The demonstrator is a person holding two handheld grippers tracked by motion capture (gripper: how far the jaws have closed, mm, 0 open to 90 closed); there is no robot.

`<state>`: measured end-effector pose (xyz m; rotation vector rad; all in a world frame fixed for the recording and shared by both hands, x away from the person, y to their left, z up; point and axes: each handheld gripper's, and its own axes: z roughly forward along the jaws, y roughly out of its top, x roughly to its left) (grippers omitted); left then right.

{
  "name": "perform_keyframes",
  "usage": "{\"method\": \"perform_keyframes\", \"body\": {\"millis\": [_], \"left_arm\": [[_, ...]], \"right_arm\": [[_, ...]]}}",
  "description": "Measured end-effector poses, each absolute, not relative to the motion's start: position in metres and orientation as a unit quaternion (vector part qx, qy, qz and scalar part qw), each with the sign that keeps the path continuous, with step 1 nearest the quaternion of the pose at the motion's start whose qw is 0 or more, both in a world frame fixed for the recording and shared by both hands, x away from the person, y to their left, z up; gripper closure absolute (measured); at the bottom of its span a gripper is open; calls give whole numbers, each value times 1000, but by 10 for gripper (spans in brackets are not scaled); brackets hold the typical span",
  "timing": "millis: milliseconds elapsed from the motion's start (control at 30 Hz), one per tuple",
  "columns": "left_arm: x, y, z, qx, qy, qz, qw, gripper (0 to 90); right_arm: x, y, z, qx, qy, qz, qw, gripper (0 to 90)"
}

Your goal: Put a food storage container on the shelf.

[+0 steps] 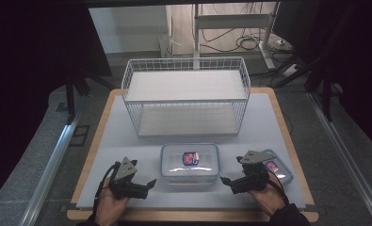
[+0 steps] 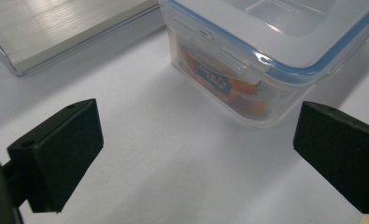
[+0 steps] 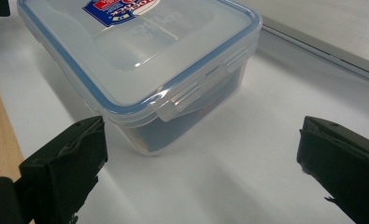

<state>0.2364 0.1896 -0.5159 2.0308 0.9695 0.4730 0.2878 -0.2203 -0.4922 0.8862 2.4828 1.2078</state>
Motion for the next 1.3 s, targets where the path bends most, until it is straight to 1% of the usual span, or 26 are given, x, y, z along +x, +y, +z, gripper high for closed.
{"method": "perform_keyframes", "body": {"millis": [233,367,600,733,900,1100,1167,1300], "left_arm": [[239,188,-509,804,388,172,417,23],[240,186,-507,803,390,168,418,25],[244,181,-501,808,390,161,412,22],[249,180,-499,808,393,147,413,22],[260,176,-496,809,387,120,426,14],[279,168,-501,814,378,78,434,14],[281,166,-502,814,378,72,434,12],[291,160,-504,816,376,57,435,5]], "right_arm": [[291,-220,-488,309,850,415,105,50],[293,-221,-486,310,849,414,104,58],[296,-216,-482,310,847,418,107,58],[299,-210,-479,311,845,421,105,58],[304,-200,-478,317,844,419,105,26],[312,-192,-480,326,845,416,79,15],[313,-192,-481,328,846,414,75,16],[321,-187,-485,331,851,405,48,36]]}}
